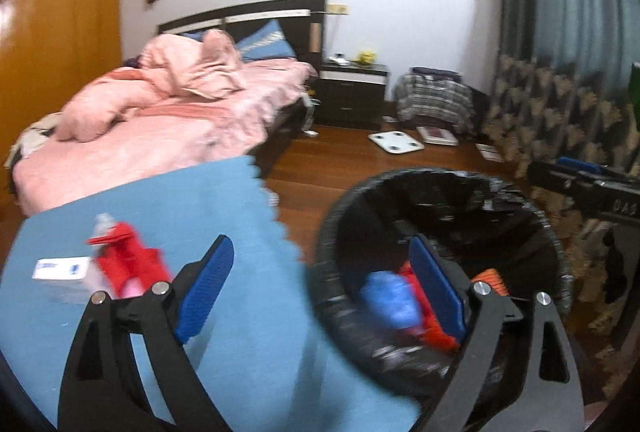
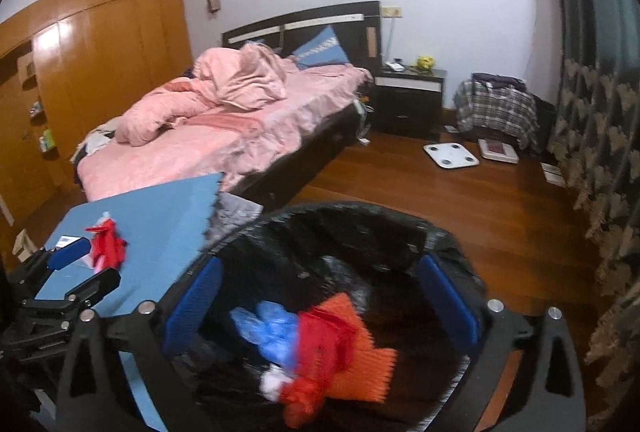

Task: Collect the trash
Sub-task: 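Drop the red bag and red cloth into the bin, opening both tools, then reach the left tool to the white alcohol-pad box and close on it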

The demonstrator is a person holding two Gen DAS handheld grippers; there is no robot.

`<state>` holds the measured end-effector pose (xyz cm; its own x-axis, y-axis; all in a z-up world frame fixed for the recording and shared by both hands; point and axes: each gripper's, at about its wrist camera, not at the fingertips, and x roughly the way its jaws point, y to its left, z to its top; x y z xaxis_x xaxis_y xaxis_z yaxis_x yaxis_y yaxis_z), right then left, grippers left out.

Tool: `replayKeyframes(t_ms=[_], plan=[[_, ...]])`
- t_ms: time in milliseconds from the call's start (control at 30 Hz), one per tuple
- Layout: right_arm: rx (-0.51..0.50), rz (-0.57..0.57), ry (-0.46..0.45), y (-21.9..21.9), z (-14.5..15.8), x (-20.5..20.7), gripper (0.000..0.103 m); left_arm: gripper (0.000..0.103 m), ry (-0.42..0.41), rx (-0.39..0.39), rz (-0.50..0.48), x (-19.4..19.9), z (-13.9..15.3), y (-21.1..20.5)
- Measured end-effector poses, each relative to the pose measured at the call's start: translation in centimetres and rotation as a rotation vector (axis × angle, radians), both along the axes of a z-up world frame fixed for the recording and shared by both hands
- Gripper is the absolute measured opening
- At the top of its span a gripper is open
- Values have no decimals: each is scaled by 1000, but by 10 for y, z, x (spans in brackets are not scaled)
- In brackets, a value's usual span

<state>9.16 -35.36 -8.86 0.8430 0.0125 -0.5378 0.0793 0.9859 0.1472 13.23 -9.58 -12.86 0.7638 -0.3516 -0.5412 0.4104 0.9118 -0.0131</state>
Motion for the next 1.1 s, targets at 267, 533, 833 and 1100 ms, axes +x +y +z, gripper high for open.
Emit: replayKeyframes(t_ms=[267, 533, 833, 1100], plan=[[20, 145, -1, 80, 2, 39, 97, 89, 5, 37, 205, 9, -3, 81], [24, 248, 23, 153, -7, 81, 97, 89, 31, 51, 379, 34, -13, 146], [-3, 310, 80, 205, -31, 113, 97, 89, 89, 30, 469, 70, -35, 180], [-17, 350, 110, 232, -48, 129, 97, 89, 150, 33, 504, 95, -54, 193]])
